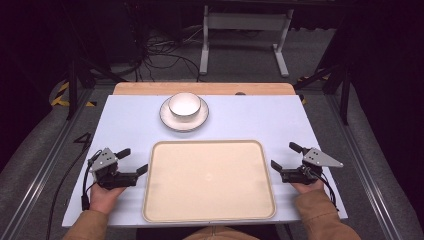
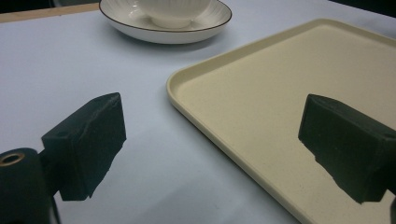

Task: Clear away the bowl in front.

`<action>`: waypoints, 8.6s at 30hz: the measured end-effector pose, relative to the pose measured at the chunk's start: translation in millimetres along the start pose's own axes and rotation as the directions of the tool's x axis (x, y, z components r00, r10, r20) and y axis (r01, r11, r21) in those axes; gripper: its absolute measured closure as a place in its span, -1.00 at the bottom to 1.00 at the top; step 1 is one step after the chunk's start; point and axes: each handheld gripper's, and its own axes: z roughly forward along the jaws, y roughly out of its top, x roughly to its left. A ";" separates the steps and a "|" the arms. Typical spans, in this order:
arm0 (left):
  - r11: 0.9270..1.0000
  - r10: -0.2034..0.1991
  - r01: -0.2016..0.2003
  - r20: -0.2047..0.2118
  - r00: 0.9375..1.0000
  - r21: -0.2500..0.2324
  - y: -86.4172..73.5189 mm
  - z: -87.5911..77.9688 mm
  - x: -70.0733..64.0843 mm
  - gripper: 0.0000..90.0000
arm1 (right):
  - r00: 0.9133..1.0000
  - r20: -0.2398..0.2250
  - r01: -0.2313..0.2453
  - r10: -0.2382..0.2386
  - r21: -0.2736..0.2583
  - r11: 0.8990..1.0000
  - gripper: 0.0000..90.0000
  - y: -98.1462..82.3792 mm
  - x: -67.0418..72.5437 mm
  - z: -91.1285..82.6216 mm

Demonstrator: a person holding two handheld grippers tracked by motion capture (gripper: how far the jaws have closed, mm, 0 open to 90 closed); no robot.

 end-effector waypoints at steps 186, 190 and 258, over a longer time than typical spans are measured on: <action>0.907 -0.203 0.273 -0.235 0.951 0.321 148.7 204.3 57.1 -0.36 | 0.997 0.023 -0.075 0.075 0.016 0.997 -0.94 -0.8 -4.0 2.7; 0.903 -0.220 0.292 -0.242 0.945 0.316 147.8 206.1 55.8 -0.16 | 0.997 0.022 -0.073 0.073 0.015 0.997 -0.94 -0.8 -4.0 2.8; 0.918 -0.112 0.226 -0.333 0.936 0.327 192.3 173.3 37.1 0.82 | 0.997 0.024 -0.069 0.068 0.022 0.997 -0.93 -0.7 -3.0 3.4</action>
